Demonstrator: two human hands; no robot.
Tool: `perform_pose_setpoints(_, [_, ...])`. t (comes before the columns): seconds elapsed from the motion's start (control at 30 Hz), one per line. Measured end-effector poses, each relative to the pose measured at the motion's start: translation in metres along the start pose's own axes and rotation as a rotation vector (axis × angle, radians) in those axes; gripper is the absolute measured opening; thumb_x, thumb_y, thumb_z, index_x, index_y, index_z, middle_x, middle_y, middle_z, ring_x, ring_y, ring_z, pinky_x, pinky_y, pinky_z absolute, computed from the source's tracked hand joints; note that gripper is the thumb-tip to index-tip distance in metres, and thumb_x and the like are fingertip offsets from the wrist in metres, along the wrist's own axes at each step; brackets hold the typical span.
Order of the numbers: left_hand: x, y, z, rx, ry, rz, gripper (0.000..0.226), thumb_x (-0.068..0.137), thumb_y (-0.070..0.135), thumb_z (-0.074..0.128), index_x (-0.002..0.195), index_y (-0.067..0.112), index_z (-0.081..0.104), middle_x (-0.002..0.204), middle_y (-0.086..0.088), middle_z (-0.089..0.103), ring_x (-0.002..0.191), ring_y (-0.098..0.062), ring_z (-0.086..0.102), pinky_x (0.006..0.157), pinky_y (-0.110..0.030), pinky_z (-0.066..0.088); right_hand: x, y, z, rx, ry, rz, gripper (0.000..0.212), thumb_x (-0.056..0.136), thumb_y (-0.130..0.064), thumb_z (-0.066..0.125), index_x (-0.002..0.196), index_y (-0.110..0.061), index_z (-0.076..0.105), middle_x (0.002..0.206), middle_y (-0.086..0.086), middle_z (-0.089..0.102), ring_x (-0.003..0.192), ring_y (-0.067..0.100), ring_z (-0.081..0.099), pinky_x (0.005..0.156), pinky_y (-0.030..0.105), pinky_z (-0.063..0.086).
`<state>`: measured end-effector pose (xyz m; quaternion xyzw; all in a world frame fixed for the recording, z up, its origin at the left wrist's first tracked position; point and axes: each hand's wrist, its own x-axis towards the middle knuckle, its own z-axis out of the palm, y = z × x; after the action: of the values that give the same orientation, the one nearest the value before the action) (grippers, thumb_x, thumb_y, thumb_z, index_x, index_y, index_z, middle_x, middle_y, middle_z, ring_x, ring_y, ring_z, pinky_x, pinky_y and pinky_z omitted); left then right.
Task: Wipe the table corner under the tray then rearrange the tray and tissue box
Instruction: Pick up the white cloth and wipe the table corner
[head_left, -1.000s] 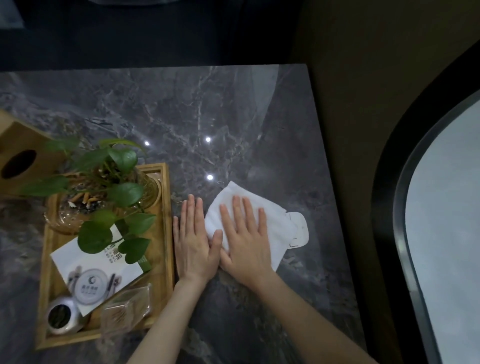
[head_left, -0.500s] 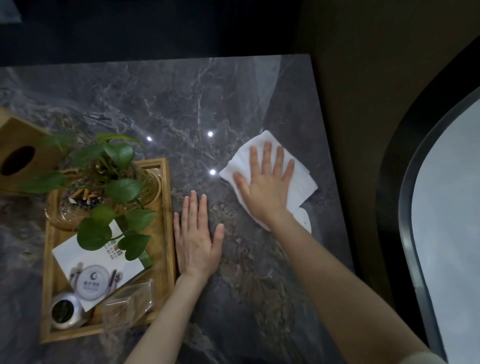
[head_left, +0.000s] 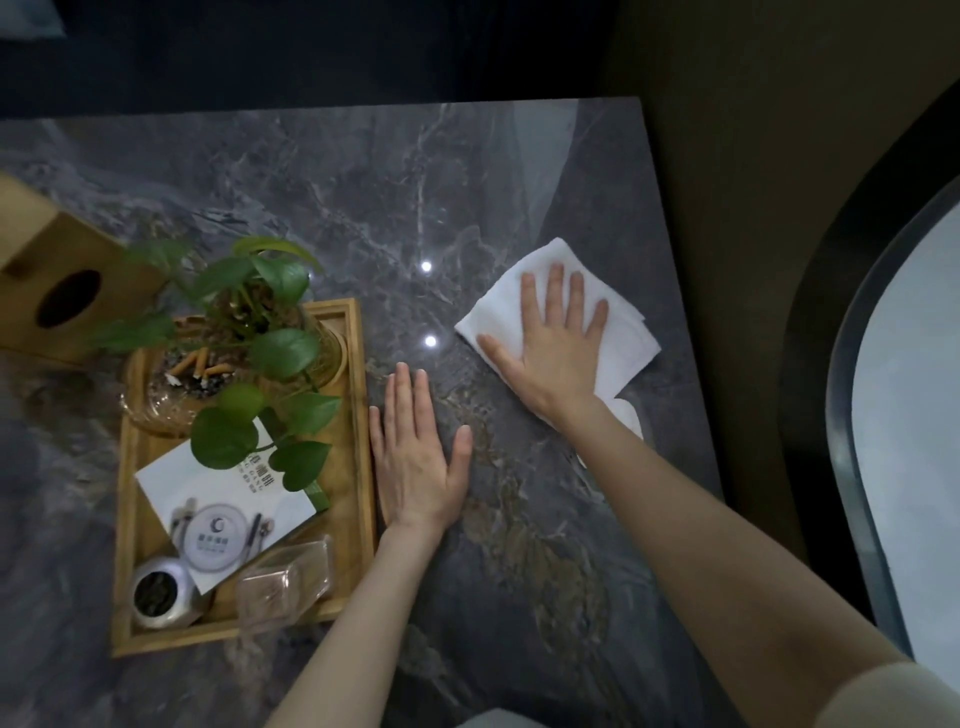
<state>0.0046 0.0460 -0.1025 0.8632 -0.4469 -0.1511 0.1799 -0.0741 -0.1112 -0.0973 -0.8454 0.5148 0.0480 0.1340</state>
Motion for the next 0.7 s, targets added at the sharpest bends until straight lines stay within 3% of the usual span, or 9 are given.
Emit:
perform_pose_setpoints(0.17, [-0.002, 0.001, -0.002, -0.033, 0.013, 0.006, 0.082, 0.084, 0.062, 0.001, 0.144, 0.008, 0.014, 0.155, -0.011, 0.013, 0.141, -0.015, 0.005, 0.113, -0.028, -0.006, -0.025, -0.004, 0.005, 0.003, -0.041, -0.135, 0.066, 0.093, -0.056, 0.016, 0.15, -0.027, 0.0, 0.16, 0.004, -0.005, 0.146, 0.026, -0.008, 0.116, 0.052, -0.006])
perform_pose_setpoints(0.3, [-0.003, 0.001, -0.004, -0.098, 0.0, 0.015, 0.086, 0.082, 0.066, 0.003, 0.144, 0.009, 0.014, 0.153, -0.002, 0.007, 0.14, -0.01, 0.004, 0.114, -0.029, -0.003, -0.049, -0.008, 0.008, 0.012, -0.087, -0.267, 0.069, 0.085, -0.054, 0.0, 0.149, -0.029, 0.006, 0.16, 0.0, 0.002, 0.147, 0.023, -0.004, 0.116, 0.048, -0.007])
perform_pose_setpoints(0.4, [-0.001, 0.002, -0.013, -0.3, -0.047, -0.042, 0.079, 0.081, 0.058, 0.014, 0.144, 0.01, 0.014, 0.155, -0.006, 0.009, 0.14, -0.008, 0.003, 0.113, -0.027, -0.004, -0.075, -0.012, 0.013, 0.076, -0.105, -0.367, 0.066, 0.087, -0.052, 0.005, 0.149, -0.028, 0.015, 0.159, -0.001, 0.012, 0.147, 0.022, 0.004, 0.114, 0.043, -0.01])
perform_pose_setpoints(0.47, [-0.003, 0.006, -0.024, -0.458, -0.078, -0.103, 0.071, 0.085, 0.052, 0.017, 0.144, 0.012, 0.015, 0.156, -0.006, 0.01, 0.142, -0.009, 0.005, 0.115, -0.027, -0.002, -0.09, -0.015, 0.007, 0.25, -0.156, -0.372, 0.064, 0.09, -0.05, 0.007, 0.148, -0.027, 0.021, 0.158, -0.005, 0.015, 0.146, 0.013, 0.004, 0.113, 0.037, -0.013])
perform_pose_setpoints(0.53, [-0.009, 0.013, -0.037, -0.606, -0.086, -0.197, 0.057, 0.093, 0.042, 0.021, 0.144, 0.016, 0.017, 0.156, -0.002, 0.013, 0.142, -0.01, 0.01, 0.116, -0.027, 0.005, -0.104, -0.017, -0.007, 0.554, -0.263, -0.247, 0.055, 0.097, -0.042, 0.018, 0.145, -0.02, 0.03, 0.156, -0.003, 0.024, 0.145, 0.008, 0.008, 0.116, 0.033, -0.01])
perform_pose_setpoints(0.6, [-0.014, 0.016, -0.046, -0.742, -0.097, -0.298, 0.048, 0.098, 0.036, 0.019, 0.143, 0.021, 0.025, 0.155, 0.004, 0.021, 0.141, -0.008, 0.017, 0.115, -0.027, 0.011, -0.112, -0.016, -0.029, 0.865, -0.395, -0.014, 0.046, 0.101, -0.031, 0.029, 0.141, -0.009, 0.04, 0.149, 0.005, 0.038, 0.142, 0.017, 0.023, 0.117, 0.033, 0.01])
perform_pose_setpoints(0.63, [-0.018, 0.018, -0.051, -0.801, -0.114, -0.328, 0.048, 0.098, 0.037, 0.018, 0.142, 0.023, 0.029, 0.153, 0.005, 0.024, 0.14, -0.008, 0.02, 0.116, -0.031, 0.013, -0.115, -0.017, -0.04, 1.044, -0.474, 0.114, 0.045, 0.101, -0.03, 0.032, 0.137, -0.005, 0.044, 0.141, 0.009, 0.047, 0.136, 0.021, 0.036, 0.112, 0.033, 0.024])
perform_pose_setpoints(0.7, [-0.023, 0.02, -0.059, -0.857, -0.151, -0.336, 0.049, 0.097, 0.041, 0.018, 0.14, 0.025, 0.033, 0.153, 0.005, 0.024, 0.139, -0.009, 0.021, 0.117, -0.037, 0.016, -0.117, -0.013, -0.062, 1.47, -0.522, 0.397, 0.047, 0.098, -0.036, 0.039, 0.118, 0.0, 0.062, 0.107, 0.009, 0.066, 0.103, 0.021, 0.061, 0.092, 0.03, 0.043])
